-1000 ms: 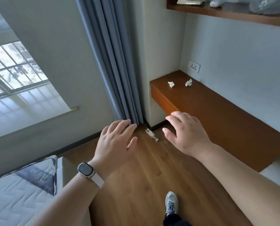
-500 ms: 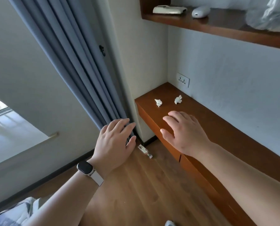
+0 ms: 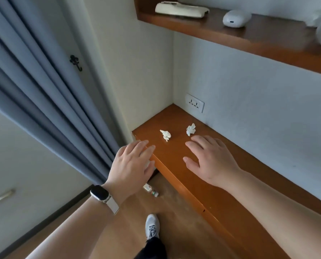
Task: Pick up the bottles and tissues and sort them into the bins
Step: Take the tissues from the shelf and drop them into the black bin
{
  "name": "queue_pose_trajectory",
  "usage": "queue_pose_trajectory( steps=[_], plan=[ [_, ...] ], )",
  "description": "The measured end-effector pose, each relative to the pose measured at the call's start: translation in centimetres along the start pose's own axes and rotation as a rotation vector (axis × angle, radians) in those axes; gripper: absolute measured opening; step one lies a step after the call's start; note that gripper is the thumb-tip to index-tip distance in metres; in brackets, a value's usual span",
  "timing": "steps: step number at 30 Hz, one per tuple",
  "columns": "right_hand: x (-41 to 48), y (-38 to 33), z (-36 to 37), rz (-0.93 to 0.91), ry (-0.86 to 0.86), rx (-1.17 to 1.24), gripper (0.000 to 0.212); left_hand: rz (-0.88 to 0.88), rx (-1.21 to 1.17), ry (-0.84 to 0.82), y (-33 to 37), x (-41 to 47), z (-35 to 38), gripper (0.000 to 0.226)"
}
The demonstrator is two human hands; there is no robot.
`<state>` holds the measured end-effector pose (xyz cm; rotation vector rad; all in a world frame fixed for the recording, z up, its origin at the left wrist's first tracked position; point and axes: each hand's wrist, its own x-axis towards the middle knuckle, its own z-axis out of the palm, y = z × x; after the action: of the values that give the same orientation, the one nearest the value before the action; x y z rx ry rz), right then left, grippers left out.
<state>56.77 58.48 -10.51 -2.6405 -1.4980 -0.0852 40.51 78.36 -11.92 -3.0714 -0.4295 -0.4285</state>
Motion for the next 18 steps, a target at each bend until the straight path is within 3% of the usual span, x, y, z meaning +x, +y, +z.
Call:
queue_pose_trajectory(
  steps=[10,18],
  plan=[
    [11.5,0.4,2.3,0.161,-0.090,-0.096,0.051,0.165,-0.049,-0.122,-9.3,12.3,7.5,0.043],
    [15.3,2.8,7.2,0.325,-0.213,-0.067,0.055,0.217,-0.133,-0.332,-10.7,18.0,13.8,0.040]
  ],
)
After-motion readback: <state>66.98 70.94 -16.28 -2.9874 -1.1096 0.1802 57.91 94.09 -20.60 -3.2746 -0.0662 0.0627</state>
